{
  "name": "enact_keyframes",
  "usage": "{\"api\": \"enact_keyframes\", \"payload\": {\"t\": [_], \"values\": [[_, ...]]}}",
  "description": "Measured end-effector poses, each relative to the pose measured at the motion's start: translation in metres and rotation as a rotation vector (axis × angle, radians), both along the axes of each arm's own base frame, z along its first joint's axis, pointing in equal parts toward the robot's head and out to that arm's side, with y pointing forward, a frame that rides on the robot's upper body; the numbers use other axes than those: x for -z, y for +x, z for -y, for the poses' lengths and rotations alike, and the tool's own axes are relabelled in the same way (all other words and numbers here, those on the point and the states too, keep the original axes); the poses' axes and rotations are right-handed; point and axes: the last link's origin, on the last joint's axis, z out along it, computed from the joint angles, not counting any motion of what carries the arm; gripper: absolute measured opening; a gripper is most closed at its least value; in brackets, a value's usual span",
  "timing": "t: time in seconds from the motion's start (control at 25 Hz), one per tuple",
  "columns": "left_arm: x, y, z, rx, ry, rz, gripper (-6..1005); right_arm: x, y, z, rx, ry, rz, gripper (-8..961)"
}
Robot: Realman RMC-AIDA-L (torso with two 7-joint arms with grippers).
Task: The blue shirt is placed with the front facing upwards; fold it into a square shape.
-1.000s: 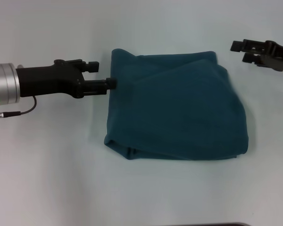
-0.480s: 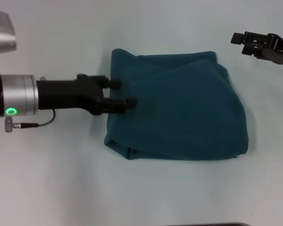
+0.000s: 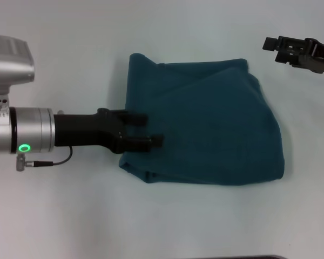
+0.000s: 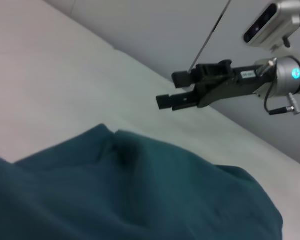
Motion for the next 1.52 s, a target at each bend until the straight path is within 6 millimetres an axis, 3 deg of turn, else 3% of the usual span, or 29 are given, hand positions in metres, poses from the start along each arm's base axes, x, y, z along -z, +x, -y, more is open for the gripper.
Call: {"api": "enact_keyframes", "payload": {"t": [0.6, 1.12, 1.52], "values": [[0.013, -0.018, 0.010, -0.053, -0.036, -0.065, 762, 0.002, -0.006, -0.001, -0.033, -0.020, 0.001, 802], [0.014, -0.017, 0.011, -0.043, -0.054, -0.072, 744, 0.016, -0.002, 0.008, 0.008, -0.188, 0.068, 798], [0.016, -0.015, 0.011, -0.035, -0.065, -0.078, 731, 0.029, -0.009, 0.008, 0.003, -0.207, 0.045, 795]]}}
